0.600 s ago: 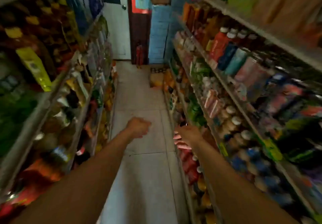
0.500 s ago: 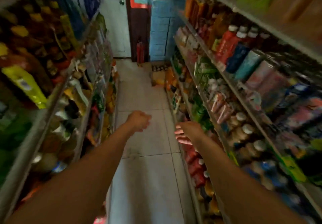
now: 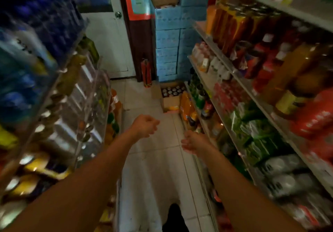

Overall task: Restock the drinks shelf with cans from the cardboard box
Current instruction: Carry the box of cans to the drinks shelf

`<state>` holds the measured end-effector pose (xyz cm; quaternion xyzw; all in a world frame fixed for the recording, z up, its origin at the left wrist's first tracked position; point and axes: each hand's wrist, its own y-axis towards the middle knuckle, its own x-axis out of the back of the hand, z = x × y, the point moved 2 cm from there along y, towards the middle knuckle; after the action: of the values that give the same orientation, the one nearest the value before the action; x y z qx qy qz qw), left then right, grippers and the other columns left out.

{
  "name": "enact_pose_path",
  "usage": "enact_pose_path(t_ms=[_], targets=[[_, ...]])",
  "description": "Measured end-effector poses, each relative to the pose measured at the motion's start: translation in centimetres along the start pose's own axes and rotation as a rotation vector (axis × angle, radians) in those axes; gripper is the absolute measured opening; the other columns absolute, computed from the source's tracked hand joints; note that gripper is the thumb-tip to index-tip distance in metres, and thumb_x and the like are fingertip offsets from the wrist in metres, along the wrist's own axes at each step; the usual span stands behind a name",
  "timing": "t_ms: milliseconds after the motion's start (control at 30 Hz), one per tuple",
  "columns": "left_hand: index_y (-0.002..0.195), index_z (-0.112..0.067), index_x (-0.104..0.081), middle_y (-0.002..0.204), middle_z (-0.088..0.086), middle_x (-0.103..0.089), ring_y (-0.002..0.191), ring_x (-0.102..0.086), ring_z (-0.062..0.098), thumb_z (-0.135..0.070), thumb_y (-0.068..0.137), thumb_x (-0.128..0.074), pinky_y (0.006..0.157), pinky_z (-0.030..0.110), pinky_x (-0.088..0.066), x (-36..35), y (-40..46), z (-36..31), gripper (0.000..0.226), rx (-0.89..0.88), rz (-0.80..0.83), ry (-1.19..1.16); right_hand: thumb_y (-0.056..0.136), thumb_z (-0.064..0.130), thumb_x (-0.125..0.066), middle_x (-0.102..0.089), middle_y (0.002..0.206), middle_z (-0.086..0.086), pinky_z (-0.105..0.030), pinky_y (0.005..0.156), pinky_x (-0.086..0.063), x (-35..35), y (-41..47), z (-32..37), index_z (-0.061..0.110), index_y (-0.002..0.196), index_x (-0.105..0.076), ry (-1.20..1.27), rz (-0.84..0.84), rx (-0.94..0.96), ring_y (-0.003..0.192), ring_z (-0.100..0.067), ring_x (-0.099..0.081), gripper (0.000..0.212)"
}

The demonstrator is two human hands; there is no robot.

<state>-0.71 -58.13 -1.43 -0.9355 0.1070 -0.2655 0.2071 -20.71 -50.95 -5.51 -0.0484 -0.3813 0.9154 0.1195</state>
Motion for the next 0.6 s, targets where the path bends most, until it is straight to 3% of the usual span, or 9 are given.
enact_pose_path(t_ms=[133, 267, 367, 500, 600], targets=[[0.091, -0.012, -0.066, 0.092, 0.011, -0.069, 0.081, -0.062, 0.023, -0.033, 0.093, -0.061, 0.073, 0.034, -0.050, 3.6, 10.4, -1.5, 0.022, 0.042, 0.061, 0.096, 0.096, 0.028, -0.055, -0.064, 0.111, -0.013, -0.035, 0.081, -0.055, -3.6, 9.0, 7.0, 0.008, 0.115, -0.059, 0.041, 0.017, -0.070, 0.102, -0.029, -0.064, 0.028], [0.083, -0.019, -0.068, 0.085, 0.011, -0.071, 0.078, -0.064, 0.025, -0.034, 0.089, -0.065, 0.078, 0.041, -0.056, 8.0, 20.2, -4.4, 0.017, 0.022, 0.047, 0.124, 0.096, 0.029, -0.055, -0.061, 0.111, -0.013, -0.031, 0.070, -0.052, -7.4, 17.2, 14.5, 0.012, 0.102, -0.059, 0.114, 0.023, -0.121, 0.090, -0.023, -0.062, 0.018], [0.091, -0.016, -0.068, 0.086, 0.011, -0.070, 0.092, -0.068, 0.034, -0.032, 0.088, -0.067, 0.084, 0.042, -0.055, 11.2, 31.5, -6.0, 0.017, -0.003, 0.021, 0.127, 0.097, 0.029, -0.056, -0.057, 0.110, -0.014, -0.035, 0.083, -0.050, -10.4, 25.9, 19.2, 0.007, 0.117, -0.054, 0.199, -0.007, -0.166, 0.099, -0.026, -0.059, 0.031], [0.108, -0.013, -0.068, 0.106, 0.014, -0.069, 0.100, -0.066, 0.031, -0.038, 0.088, -0.067, 0.090, 0.045, -0.055, 13.1, 46.1, -6.9, 0.031, 0.026, 0.079, 0.150, 0.093, 0.023, -0.060, -0.055, 0.090, -0.011, -0.032, 0.071, -0.048, -13.2, 36.0, 22.9, 0.007, 0.126, -0.053, 0.360, -0.074, -0.266, 0.077, -0.022, -0.055, 0.037], [0.108, -0.015, -0.066, 0.109, 0.014, -0.068, 0.102, -0.065, 0.030, -0.036, 0.091, -0.064, 0.092, 0.043, -0.054, 13.4, 55.1, -8.4, 0.027, 0.023, 0.198, 0.233, 0.093, 0.023, -0.061, -0.057, 0.103, -0.015, -0.036, 0.082, -0.050, -14.7, 42.3, 25.3, 0.006, 0.130, -0.051, 0.490, -0.133, -0.332, 0.091, -0.026, -0.057, 0.043]])
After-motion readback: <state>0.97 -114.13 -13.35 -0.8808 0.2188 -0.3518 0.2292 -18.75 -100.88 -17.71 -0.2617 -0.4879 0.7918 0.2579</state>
